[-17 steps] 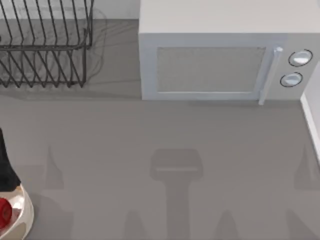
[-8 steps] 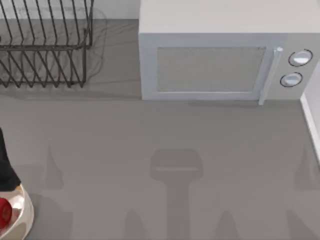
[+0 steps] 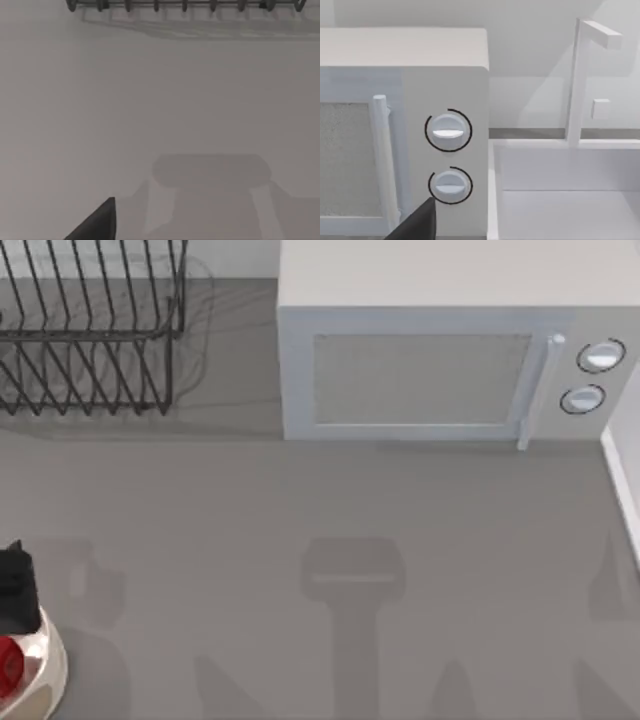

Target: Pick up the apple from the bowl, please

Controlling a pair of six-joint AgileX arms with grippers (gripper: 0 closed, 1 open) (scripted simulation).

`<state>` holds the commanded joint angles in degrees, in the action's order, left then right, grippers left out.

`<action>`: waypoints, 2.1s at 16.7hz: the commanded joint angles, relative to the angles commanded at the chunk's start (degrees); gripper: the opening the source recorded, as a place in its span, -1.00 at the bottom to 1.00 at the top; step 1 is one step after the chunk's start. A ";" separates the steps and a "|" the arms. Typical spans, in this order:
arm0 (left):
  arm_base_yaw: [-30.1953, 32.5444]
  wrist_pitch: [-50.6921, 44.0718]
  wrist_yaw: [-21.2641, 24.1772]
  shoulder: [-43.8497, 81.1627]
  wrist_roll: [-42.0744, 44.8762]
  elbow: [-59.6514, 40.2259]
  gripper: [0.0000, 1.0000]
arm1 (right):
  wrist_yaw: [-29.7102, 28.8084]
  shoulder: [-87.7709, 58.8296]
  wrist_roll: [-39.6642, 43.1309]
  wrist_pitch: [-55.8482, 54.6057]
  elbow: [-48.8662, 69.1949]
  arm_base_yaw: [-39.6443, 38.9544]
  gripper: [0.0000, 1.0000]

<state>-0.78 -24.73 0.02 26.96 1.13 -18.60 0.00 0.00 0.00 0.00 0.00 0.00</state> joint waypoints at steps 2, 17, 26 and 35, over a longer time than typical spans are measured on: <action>-0.26 -8.52 0.00 10.35 0.37 -6.07 1.00 | 0.00 0.00 0.00 0.00 0.00 0.00 1.00; -0.97 -38.86 0.03 46.05 1.70 -28.15 1.00 | 0.00 0.00 0.00 0.00 0.00 0.00 1.00; -1.30 -17.66 0.00 55.17 2.04 -17.33 1.00 | 0.00 0.00 0.00 0.00 0.00 0.00 1.00; -1.48 -7.95 -0.01 60.35 2.23 -11.38 1.00 | 0.00 0.00 0.00 0.00 0.00 0.00 1.00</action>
<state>-2.26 -32.68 0.00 87.31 3.36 -29.99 0.00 0.00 0.00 0.00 0.00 0.00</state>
